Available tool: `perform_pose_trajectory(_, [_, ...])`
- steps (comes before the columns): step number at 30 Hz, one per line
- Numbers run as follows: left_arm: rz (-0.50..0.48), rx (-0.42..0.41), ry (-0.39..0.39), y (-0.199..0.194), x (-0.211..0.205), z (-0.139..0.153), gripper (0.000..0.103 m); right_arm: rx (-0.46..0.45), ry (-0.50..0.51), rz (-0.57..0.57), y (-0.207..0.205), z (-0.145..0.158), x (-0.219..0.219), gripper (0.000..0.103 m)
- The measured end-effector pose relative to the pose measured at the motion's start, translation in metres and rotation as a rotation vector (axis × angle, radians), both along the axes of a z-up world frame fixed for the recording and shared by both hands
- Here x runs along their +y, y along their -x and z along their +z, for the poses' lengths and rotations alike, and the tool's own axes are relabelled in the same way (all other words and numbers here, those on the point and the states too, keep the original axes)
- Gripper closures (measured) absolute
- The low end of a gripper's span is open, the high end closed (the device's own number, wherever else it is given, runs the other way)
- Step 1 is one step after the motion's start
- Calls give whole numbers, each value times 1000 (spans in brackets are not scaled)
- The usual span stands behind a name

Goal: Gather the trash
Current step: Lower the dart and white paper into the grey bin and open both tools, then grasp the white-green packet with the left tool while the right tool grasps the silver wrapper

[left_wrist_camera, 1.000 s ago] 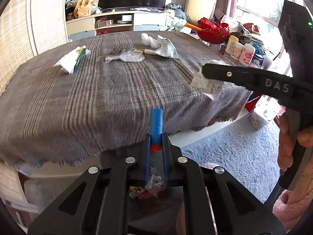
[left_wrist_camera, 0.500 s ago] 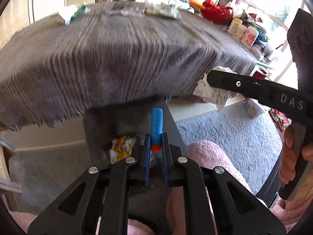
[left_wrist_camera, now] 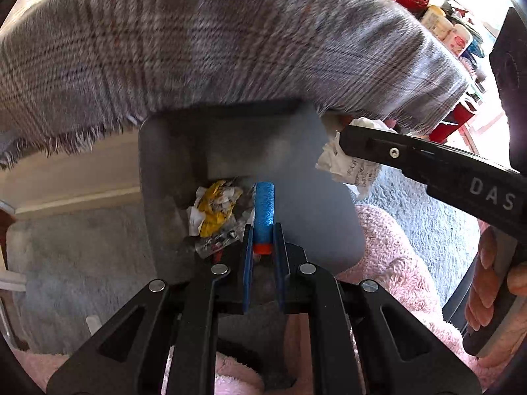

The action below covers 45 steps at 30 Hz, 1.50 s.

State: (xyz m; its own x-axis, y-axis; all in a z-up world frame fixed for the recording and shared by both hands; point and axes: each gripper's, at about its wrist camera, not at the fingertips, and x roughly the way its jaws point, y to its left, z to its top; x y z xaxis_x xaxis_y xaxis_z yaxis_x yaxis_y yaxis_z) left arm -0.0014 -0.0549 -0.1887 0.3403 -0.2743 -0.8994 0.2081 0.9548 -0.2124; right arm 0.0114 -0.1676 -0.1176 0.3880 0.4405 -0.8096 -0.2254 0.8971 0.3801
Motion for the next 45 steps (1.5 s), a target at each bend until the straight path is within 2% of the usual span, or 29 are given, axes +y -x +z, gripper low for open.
perform_pose_trajectory(11, [44, 52, 20, -4, 13, -11, 92, 48, -24, 12, -18, -12, 12, 80])
perform_pose_trajectory(13, [43, 45, 4, -3, 12, -11, 85, 51, -19, 12, -19, -14, 13, 78])
perform_pose_trajectory(14, [44, 41, 0, -4, 12, -11, 79, 53, -17, 9, -19, -13, 13, 71])
perform_pose_trajectory(15, [48, 36, -2, -4, 13, -11, 76, 54, -20, 3, -19, -14, 12, 58])
perform_pose_trajectory(16, [50, 32, -3, -4, 13, -10, 75, 52, -23, -2, -19, -13, 11, 52])
perform_pose_trajectory(17, [54, 30, -3, -4, 14, -9, 72, 48, -23, -6, -18, -12, 10, 48])
perform_pose_trajectory(20, [64, 23, -4, -4, 17, -4, 60, 42, -25, -9, -17, -9, 7, 47])
perform_pose_trajectory(22, [65, 14, -1, -3, 17, -2, 51, 27, -20, -15, -14, -3, 4, 36])
perform_pose_trajectory(24, [65, 3, 4, -3, 22, 3, 37, 11, -11, -25, -12, 0, 2, 18])
perform_pose_trajectory(25, [67, -5, 8, -2, 22, 5, 35, 1, -3, -33, -10, 3, -1, 15])
perform_pose_trajectory(27, [71, -15, 8, -2, 22, 10, 20, -14, 15, -42, -8, 8, -5, 7])
perform_pose_trajectory(29, [69, -19, 5, -3, 22, 12, 13, -24, 24, -50, -7, 12, -8, 3])
perform_pose_trajectory(34, [50, -22, -9, -5, 19, 22, 10, -48, 9, -84, -7, 27, -26, 4])
perform_pose_trajectory(39, [59, -56, -12, -4, 25, 53, 9, -104, 8, -125, -12, 54, -48, 3])
perform_pose_trajectory(45, [109, -165, -29, -21, 46, 107, 8, -206, 28, -148, -24, 94, -59, 3])
